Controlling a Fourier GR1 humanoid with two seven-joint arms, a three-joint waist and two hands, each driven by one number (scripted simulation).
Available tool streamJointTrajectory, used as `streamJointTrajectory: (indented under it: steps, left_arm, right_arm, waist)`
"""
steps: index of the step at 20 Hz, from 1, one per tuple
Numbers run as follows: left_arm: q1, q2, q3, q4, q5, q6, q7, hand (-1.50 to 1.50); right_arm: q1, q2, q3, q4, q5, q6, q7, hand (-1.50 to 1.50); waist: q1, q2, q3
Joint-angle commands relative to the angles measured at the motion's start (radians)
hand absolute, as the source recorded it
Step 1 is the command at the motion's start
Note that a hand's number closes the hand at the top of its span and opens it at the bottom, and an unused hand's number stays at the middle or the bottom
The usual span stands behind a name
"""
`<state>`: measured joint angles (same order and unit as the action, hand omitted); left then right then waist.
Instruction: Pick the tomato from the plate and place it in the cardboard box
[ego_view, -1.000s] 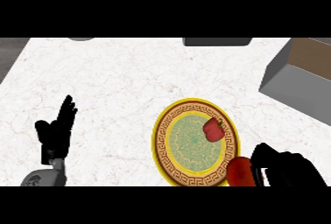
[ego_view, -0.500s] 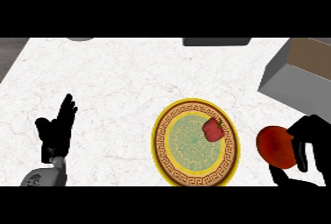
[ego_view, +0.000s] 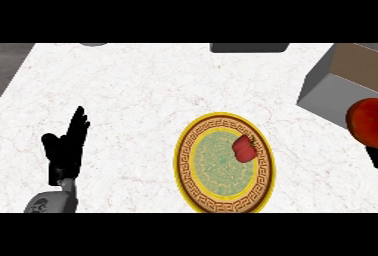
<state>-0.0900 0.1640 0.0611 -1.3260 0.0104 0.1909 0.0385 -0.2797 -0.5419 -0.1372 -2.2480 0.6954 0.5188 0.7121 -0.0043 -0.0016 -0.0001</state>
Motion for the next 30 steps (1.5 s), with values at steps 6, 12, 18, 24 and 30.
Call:
streamJointTrajectory:
  steps: [6,12,18,24,30]
  left_arm:
    - [-0.025,0.001,0.002,0.011,-0.012,-0.010,0.009,0.00]
    - [-0.002,-0.032,-0.011,0.043,-0.032,0.002,-0.047,0.00]
    - [0.006,-0.003,0.010,0.009,-0.011,-0.025,-0.019,0.00]
    - [-0.003,-0.032,-0.031,-0.025,-0.049,0.009,0.017,0.00]
    - [-0.022,-0.016,0.011,0.039,-0.023,-0.016,-0.036,0.00]
  right_arm:
    - [-0.055,-0.071,-0.251,0.359,-0.131,-0.079,-0.334,1.50]
    - [-0.162,-0.055,-0.161,0.682,-0.005,-0.249,-0.502,1.50]
    - [-0.212,-0.088,-0.135,1.029,0.136,-0.428,-0.670,1.50]
    - [-0.346,-0.061,-0.241,1.367,0.011,-0.432,-0.746,-1.50]
    - [-0.425,-0.051,-0.314,1.483,-0.103,-0.425,-0.901,-1.50]
  waist:
    - [0.008,0.004,0.000]
    - [0.017,0.005,0.000]
    - [0.024,0.008,0.001]
    - [0.042,0.011,0.002]
    - [0.031,0.010,0.001]
